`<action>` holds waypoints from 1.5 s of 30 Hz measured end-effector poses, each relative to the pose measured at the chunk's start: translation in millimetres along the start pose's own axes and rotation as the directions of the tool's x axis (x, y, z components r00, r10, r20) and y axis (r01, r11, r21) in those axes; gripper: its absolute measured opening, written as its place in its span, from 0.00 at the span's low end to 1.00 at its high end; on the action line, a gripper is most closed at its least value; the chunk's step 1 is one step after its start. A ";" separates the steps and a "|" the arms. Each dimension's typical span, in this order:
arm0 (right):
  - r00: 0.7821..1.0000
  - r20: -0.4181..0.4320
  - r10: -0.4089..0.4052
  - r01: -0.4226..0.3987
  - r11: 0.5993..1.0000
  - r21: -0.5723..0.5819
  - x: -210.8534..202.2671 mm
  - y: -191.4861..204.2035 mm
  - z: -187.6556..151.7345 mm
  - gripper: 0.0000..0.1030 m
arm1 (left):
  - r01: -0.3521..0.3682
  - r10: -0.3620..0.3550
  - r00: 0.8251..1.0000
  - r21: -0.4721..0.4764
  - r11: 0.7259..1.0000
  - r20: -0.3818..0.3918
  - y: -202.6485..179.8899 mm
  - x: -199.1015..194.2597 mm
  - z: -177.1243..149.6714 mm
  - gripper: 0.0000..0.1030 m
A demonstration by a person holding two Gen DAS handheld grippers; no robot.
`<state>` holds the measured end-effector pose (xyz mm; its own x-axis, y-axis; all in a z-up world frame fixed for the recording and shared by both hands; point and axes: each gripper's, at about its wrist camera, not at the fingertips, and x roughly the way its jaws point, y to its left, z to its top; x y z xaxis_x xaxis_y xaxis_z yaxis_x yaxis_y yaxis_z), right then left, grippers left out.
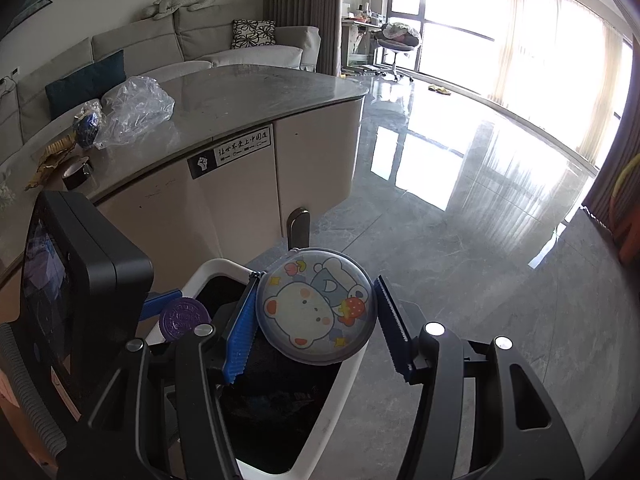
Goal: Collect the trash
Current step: 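Carry the purple lid and cartoon tin over the white bin with both tools, then open the left tool to drop the purple lid into the bin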
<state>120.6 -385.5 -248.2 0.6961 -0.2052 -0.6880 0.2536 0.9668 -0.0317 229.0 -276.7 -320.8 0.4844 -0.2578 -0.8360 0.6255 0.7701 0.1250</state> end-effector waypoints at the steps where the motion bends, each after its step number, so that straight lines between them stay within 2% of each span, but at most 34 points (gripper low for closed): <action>1: 1.000 0.003 0.001 -0.001 1.000 -0.001 1.9 -0.7 -1.8 0.55 | 0.000 0.000 1.000 -0.005 1.000 0.001 0.3 -0.5 0.4 0.46; 6: 1.000 -0.010 0.025 -0.025 1.000 -0.004 20.3 1.0 -12.0 0.56 | 0.004 -0.005 1.000 -0.031 0.999 -0.020 5.4 7.0 -5.5 0.46; 12: 0.997 -0.078 0.019 -0.021 0.999 -0.029 44.2 5.0 -25.5 0.56 | 0.008 -0.011 0.998 -0.045 0.999 -0.065 9.9 22.7 -12.2 0.46; 18: 0.996 -0.084 0.014 -0.016 1.000 -0.027 43.6 2.1 -26.9 0.56 | 0.075 -0.080 0.988 -0.041 0.996 -0.129 5.1 37.9 -19.2 0.46; 30: 0.992 -0.129 0.005 -0.010 0.999 -0.040 58.6 3.1 -33.3 0.56 | 0.116 -0.113 0.983 0.011 0.993 -0.144 -15.5 45.6 -20.6 0.47; 31: 0.991 -0.133 0.005 -0.010 0.999 -0.043 59.9 3.2 -34.4 0.56 | 0.124 -0.121 0.981 0.015 0.992 -0.150 -15.6 44.1 -23.0 0.48; 32: 0.991 -0.137 0.002 -0.008 0.999 -0.047 61.2 3.7 -35.2 0.56 | 0.132 -0.127 0.978 0.019 0.991 -0.167 -16.6 45.4 -23.5 0.69; 33: 0.990 -0.142 0.002 -0.009 0.999 -0.049 62.5 3.7 -35.6 0.56 | 0.131 -0.125 0.974 0.021 0.991 -0.186 -17.5 47.9 -23.4 0.85; 34: 0.989 -0.146 0.002 -0.009 0.999 -0.049 64.4 3.7 -35.8 0.56 | 0.120 -0.114 0.975 0.020 0.993 -0.188 -17.6 50.0 -23.3 0.97; 36: 0.988 -0.152 -0.002 -0.006 0.999 -0.052 66.7 3.4 -36.6 0.56 | 0.102 -0.096 0.979 0.027 0.994 -0.177 -17.0 49.8 -24.3 0.97; 39: 0.988 -0.157 -0.004 -0.004 0.999 -0.051 68.3 3.2 -38.0 0.56 | 0.113 -0.105 0.973 0.030 0.993 -0.206 -16.7 54.2 -23.9 0.97; 45: 0.989 -0.151 -0.003 -0.006 0.998 -0.057 67.3 5.5 -37.1 0.56 | 0.118 -0.111 0.976 0.025 0.993 -0.189 -9.8 51.0 -20.3 0.97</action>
<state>143.9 -388.3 -321.5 0.5862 -0.1827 -0.7893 0.2108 0.9751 -0.0691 235.2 -285.6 -375.5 0.2878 -0.2268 -0.9305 0.6933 0.7196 0.0390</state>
